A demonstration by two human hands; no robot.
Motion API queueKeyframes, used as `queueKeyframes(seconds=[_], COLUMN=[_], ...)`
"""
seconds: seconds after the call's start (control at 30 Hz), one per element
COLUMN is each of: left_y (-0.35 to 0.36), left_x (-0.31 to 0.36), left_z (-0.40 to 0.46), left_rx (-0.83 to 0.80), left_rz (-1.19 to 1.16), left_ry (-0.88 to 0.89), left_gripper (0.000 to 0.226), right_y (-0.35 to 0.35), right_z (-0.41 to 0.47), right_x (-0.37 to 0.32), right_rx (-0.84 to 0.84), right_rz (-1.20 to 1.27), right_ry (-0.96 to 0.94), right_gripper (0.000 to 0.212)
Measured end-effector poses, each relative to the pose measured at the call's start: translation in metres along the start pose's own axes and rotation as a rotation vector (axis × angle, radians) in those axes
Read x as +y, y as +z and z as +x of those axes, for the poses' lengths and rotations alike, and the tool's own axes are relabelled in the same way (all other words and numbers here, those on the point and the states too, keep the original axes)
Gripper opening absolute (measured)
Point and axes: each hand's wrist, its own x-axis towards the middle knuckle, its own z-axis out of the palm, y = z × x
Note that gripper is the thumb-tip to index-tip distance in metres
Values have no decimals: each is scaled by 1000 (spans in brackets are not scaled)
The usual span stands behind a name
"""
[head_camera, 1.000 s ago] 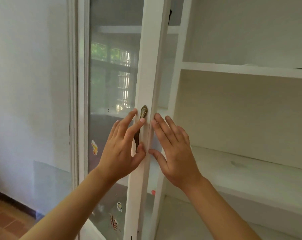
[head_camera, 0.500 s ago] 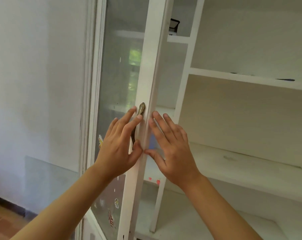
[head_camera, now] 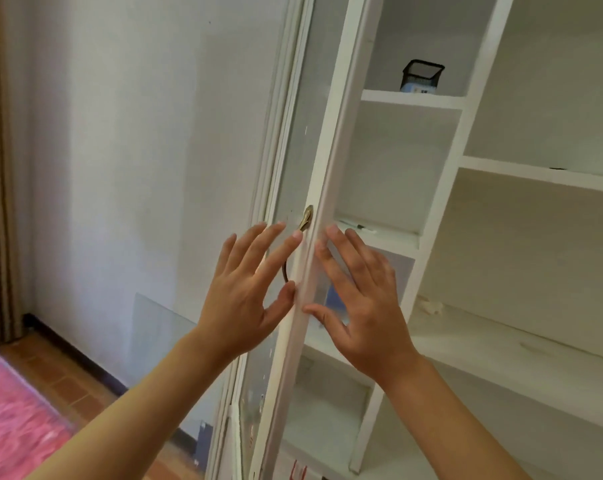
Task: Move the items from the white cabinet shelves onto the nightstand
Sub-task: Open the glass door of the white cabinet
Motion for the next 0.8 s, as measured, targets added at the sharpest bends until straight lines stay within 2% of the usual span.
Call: queueKeyframes(seconds=[0.2, 0.37, 0.57, 0.8], left_y=[-35, -55, -79, -103], left_x=[-12, -27, -45, -74], left_z=[-32, -53, -73, -83], left_rx=[-42, -70, -92, -109], left_rz=[96, 194, 270, 343], left_ry=[18, -33, -41, -88], left_gripper=[72, 80, 82, 82], right_y=[15, 33, 56, 82], right_z=[17, 33, 56, 87], right_x=[-21, -43, -68, -85], right_rx=[16, 12, -1, -27], right_rz=[18, 57, 105, 55], right_ry=[-53, -70, -107, -183], right_gripper=[78, 78, 78, 78])
